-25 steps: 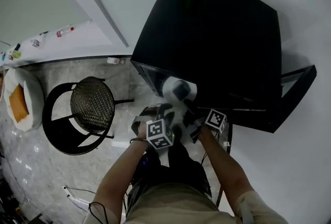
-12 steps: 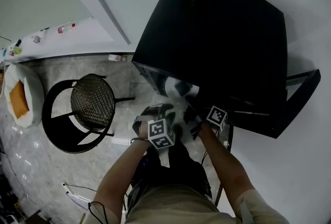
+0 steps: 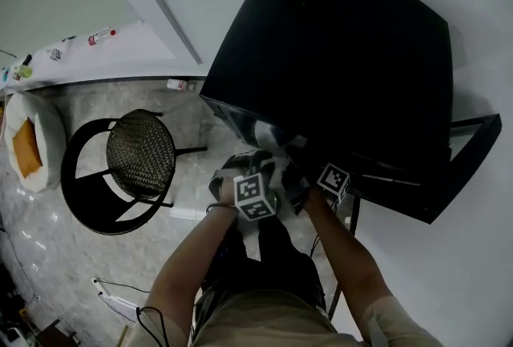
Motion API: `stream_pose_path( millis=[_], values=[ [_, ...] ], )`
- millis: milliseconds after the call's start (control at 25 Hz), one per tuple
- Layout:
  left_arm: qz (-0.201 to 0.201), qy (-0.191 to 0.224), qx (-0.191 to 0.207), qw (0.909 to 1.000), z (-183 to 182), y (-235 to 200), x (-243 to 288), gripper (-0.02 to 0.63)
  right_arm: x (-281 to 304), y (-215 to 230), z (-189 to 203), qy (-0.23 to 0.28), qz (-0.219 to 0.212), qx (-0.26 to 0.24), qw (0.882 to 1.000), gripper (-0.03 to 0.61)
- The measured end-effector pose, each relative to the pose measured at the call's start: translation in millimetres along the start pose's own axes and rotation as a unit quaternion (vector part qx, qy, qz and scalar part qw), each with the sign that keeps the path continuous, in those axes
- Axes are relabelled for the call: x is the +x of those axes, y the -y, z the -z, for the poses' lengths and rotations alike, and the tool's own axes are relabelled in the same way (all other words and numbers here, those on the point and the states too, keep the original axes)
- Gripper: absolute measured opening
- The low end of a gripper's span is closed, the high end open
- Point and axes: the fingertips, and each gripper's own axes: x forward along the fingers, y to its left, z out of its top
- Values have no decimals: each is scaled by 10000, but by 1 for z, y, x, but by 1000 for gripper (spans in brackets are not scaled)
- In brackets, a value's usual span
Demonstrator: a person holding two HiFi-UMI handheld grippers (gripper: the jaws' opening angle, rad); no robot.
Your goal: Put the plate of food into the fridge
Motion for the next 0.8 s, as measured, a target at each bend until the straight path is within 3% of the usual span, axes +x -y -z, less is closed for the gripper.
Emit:
stream_pose_path(
  millis=[800],
  values=[
    [-35,0,-526,9986,-2,3,15,83,11,0,-6,-433,271,-508,9974,32]
  ],
)
